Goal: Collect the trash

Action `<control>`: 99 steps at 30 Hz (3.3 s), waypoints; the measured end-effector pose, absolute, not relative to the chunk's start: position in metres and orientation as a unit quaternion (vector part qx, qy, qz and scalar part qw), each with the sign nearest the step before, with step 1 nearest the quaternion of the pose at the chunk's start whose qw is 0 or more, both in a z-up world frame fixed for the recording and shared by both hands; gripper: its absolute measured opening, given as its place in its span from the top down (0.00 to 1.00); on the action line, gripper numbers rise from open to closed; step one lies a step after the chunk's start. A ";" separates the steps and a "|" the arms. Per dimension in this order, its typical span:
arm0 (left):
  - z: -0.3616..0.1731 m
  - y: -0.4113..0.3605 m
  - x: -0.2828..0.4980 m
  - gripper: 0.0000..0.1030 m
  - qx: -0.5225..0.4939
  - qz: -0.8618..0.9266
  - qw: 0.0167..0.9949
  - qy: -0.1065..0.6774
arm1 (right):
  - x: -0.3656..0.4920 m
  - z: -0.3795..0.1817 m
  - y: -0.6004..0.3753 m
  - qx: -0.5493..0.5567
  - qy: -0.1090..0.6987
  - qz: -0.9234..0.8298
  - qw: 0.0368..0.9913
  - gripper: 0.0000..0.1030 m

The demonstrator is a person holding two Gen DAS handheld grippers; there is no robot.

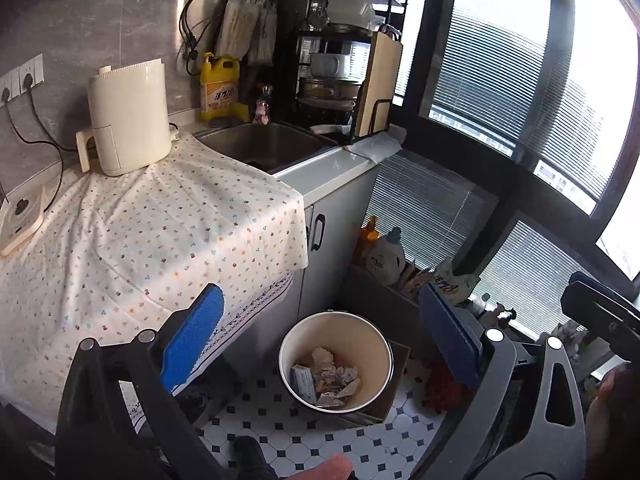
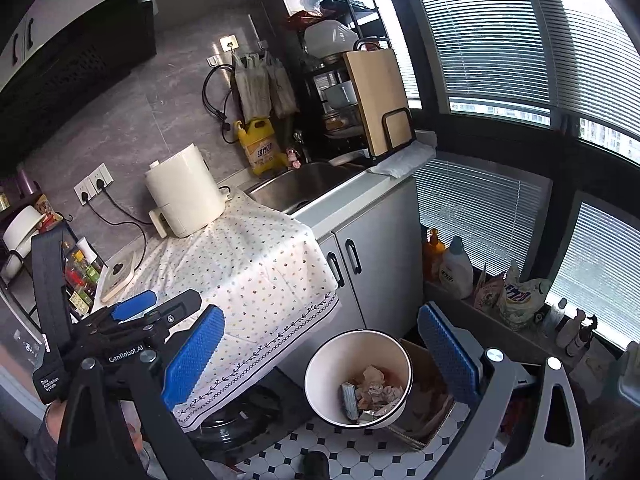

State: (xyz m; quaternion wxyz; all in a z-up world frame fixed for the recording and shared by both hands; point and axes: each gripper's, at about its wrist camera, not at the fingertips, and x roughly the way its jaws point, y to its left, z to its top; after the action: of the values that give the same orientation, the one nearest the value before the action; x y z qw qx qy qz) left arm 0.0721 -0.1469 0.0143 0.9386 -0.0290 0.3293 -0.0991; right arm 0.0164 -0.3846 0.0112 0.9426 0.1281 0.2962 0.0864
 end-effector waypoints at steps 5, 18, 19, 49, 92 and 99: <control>0.026 -0.133 0.056 0.06 -0.030 -0.084 0.946 0.311 | 0.009 0.018 -0.373 0.121 0.291 0.094 0.944 0.08; 0.041 -0.106 0.039 0.06 -0.036 -0.051 0.954 0.292 | 0.003 0.030 -0.347 0.104 0.272 0.109 0.950 0.08; 0.040 -0.105 0.039 0.06 -0.038 -0.051 0.954 0.293 | 0.004 0.030 -0.346 0.104 0.273 0.111 0.950 0.08; 0.052 -0.103 0.053 0.06 -0.042 -0.042 0.956 0.286 | 0.017 0.037 -0.340 0.091 0.272 0.120 0.950 0.08; 0.051 -0.092 0.052 0.06 -0.021 -0.029 0.956 0.291 | 0.018 0.032 -0.334 0.084 0.273 0.129 0.950 0.08; 0.056 -0.091 0.049 0.06 -0.018 -0.031 0.956 0.290 | 0.020 0.032 -0.333 0.093 0.271 0.137 0.948 0.08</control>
State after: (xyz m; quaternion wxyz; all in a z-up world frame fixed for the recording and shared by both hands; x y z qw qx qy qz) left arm 0.0493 -0.0905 0.0558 0.9563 -0.0180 0.2903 -0.0313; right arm 0.0201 -0.3326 0.0317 0.9482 0.0927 0.2714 0.1367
